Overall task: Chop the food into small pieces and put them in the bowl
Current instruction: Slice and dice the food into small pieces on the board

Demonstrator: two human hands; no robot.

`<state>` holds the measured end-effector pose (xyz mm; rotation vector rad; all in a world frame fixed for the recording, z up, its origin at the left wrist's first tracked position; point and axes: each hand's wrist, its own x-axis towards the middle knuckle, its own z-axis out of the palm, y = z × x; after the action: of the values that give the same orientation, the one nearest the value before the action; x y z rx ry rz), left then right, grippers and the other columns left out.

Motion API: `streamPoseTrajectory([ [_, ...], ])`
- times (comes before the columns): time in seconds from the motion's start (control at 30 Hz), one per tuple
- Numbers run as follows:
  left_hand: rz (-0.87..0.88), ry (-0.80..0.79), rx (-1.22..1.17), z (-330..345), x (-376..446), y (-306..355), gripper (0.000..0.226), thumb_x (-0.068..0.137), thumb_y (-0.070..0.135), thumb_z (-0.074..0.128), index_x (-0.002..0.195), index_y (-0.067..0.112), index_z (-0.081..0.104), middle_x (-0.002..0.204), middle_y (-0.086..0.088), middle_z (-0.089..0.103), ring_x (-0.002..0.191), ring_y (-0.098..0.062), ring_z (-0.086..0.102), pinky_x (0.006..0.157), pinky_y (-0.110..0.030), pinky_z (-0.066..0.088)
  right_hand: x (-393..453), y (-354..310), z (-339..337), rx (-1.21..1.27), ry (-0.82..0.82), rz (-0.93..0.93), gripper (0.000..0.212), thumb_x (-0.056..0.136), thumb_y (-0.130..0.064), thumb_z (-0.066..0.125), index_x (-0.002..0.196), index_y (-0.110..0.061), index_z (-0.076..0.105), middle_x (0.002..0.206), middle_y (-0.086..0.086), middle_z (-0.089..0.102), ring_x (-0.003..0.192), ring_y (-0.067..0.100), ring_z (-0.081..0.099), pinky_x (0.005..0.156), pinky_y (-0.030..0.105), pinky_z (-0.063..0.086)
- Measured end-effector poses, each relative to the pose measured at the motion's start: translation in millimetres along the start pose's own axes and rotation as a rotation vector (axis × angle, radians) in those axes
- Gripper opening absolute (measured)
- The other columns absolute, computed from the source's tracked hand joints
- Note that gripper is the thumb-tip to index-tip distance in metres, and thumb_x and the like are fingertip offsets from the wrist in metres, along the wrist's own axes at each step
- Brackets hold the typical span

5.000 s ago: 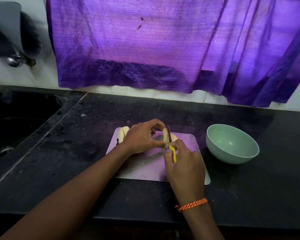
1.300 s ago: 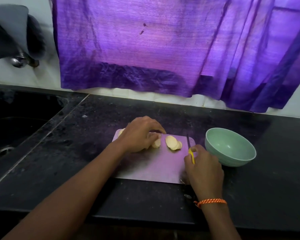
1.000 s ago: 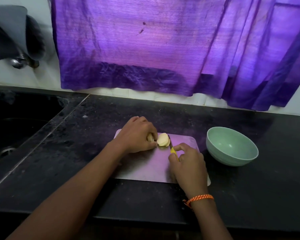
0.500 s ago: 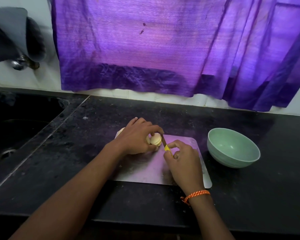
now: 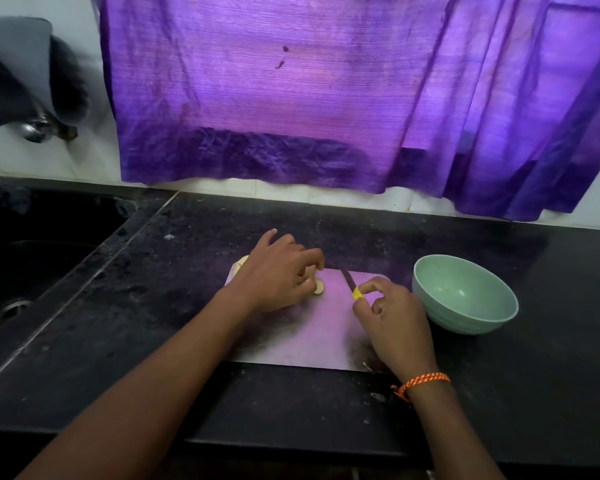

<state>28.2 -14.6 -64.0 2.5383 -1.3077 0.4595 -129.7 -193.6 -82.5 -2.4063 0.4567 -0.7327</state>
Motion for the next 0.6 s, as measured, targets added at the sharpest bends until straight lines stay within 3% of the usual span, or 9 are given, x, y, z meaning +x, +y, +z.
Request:
streamPoseTrajectory([
  [0.13,-0.064,0.046,-0.008,-2,2,1,0.010,0.099,0.042,0.059,0.099,0.032,0.058,0.090,0.015,0.061,0.099,-0.012,0.048,0.124,-0.047,0.027,-5,-1,1,-0.031,0.027,0.003,0.009,0.087,-0.027,0.068,0.094,-0.031,0.069,0.053,-0.003,0.057,0.056,0.013,0.056,0.057,0.033,0.049],
  [0.3,-0.067,0.051,0.006,1,0,-3,0.021,0.099,0.036,0.057,0.116,0.036,0.068,0.124,0.012,0.057,0.120,-0.015,0.047,0.125,-0.048,0.024,-8,-3,8,-0.096,0.018,-0.016,0.014,0.089,-0.033,0.063,0.102,-0.030,0.066,0.064,-0.001,0.060,0.060,0.022,0.056,0.058,0.035,0.052],
  [0.37,-0.047,0.011,-0.024,2,1,-2,0.032,0.099,0.046,0.051,0.121,0.039,0.072,0.130,0.015,0.059,0.128,-0.012,0.045,0.128,-0.051,0.018,-9,-3,9,-0.111,0.016,-0.023,0.015,0.089,-0.034,0.062,0.103,-0.031,0.066,0.066,0.000,0.061,0.062,0.024,0.057,0.059,0.035,0.051],
  [0.47,-0.008,-0.067,-0.013,4,1,3,0.039,0.097,0.061,0.054,0.122,0.039,0.075,0.129,0.019,0.062,0.133,-0.010,0.041,0.129,-0.054,0.011,-9,-5,9,-0.147,0.006,-0.030,0.017,0.091,-0.037,0.060,0.106,-0.031,0.065,0.071,0.000,0.064,0.067,0.025,0.059,0.060,0.033,0.048],
  [0.6,0.008,-0.047,-0.021,7,2,8,0.024,0.097,0.052,0.068,0.113,0.035,0.075,0.123,0.015,0.065,0.128,-0.013,0.044,0.129,-0.050,0.013,-10,-7,9,-0.151,-0.007,-0.041,0.017,0.092,-0.037,0.060,0.107,-0.031,0.065,0.068,-0.002,0.062,0.065,0.021,0.059,0.059,0.032,0.049],
])
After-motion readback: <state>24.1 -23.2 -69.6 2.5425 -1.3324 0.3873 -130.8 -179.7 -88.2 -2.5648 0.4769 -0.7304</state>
